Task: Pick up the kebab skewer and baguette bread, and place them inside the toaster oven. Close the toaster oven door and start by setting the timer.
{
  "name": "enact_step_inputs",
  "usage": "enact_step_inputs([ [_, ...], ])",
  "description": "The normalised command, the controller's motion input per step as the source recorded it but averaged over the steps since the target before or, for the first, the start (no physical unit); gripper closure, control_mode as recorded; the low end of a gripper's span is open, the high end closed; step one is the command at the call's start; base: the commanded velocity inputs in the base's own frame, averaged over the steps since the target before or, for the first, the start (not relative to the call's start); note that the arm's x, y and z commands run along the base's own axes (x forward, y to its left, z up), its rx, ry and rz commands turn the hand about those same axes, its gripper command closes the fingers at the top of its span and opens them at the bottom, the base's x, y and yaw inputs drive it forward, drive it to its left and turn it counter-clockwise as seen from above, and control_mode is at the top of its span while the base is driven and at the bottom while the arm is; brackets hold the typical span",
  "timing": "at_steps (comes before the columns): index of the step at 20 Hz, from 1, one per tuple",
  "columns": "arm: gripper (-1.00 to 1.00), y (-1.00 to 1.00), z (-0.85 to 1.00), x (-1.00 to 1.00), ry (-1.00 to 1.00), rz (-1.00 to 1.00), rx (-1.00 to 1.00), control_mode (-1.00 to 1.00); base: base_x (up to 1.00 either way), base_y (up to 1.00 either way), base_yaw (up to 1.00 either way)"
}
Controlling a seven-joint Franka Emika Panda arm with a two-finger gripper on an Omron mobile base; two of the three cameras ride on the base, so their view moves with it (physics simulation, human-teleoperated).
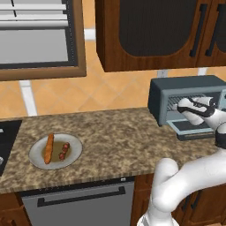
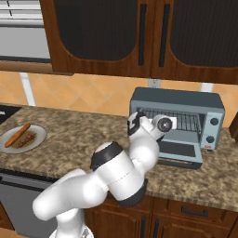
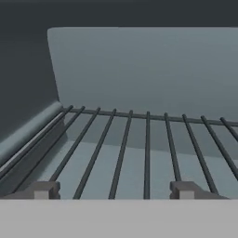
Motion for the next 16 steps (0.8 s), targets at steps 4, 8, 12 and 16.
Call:
enact_step_inputs([
  [4, -1.0, 0.0, -0.65, -0.45, 0.14, 0.0, -0.08, -1.0, 0.0, 0.0, 0.0],
  [8, -1.0, -0.06, -0.68, -0.75, 0.11, 0.0, -0.1, -1.0, 0.0, 0.0, 0.0],
  [12, -1.0, -0.09, -0.52, -0.79, 0.12, 0.0, -0.09, -1.0, 0.0, 0.0, 0.0],
  [16, -1.0, -0.01, -0.5, -0.85, 0.13, 0.0, -0.13, -1.0, 0.0, 0.0, 0.0],
])
